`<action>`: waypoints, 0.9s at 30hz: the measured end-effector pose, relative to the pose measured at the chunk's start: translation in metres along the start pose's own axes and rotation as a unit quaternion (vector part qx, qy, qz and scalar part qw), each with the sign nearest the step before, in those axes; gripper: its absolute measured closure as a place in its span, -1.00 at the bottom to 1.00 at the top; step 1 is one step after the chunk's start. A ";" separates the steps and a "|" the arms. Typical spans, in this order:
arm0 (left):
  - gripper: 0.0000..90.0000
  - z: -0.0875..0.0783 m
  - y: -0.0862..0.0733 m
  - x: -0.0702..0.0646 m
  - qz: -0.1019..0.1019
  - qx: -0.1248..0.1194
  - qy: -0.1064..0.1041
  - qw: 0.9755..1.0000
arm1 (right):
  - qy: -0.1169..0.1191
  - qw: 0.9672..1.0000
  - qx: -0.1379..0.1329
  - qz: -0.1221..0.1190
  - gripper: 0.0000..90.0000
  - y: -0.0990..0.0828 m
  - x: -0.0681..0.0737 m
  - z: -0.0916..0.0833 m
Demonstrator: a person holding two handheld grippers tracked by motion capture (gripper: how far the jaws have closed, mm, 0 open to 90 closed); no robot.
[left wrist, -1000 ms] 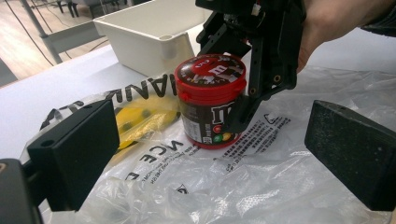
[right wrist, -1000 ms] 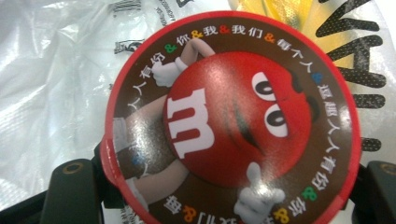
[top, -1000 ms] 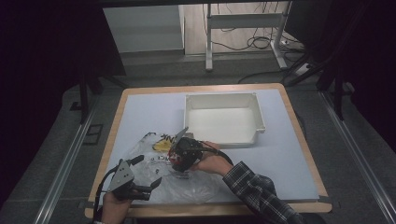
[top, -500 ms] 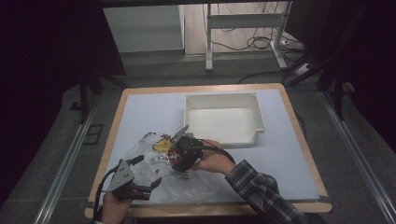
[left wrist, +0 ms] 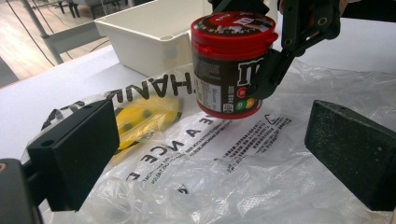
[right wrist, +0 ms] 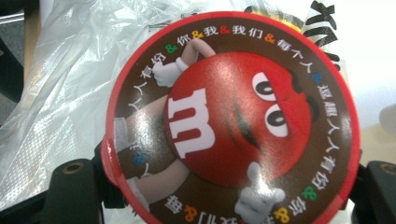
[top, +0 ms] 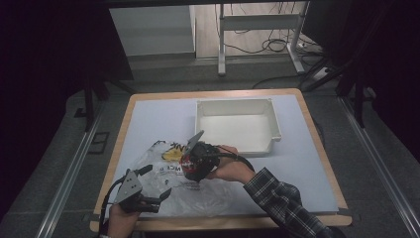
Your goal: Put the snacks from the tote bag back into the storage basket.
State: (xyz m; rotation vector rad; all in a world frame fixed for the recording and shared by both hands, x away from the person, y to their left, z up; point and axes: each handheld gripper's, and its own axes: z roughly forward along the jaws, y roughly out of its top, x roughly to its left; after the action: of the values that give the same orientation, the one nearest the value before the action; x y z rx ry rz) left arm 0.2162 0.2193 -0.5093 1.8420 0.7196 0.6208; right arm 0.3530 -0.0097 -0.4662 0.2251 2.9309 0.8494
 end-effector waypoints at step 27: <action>-0.93 0.000 0.000 0.000 -0.001 0.000 0.001 1.000 | -0.018 1.000 -0.006 0.014 -0.43 -0.020 -0.023 -0.038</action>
State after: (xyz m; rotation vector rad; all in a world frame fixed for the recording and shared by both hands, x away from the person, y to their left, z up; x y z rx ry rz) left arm 0.2162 0.2194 -0.5093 1.8416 0.7227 0.6214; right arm 0.3689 -0.0498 -0.4442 0.2781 2.8957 0.8586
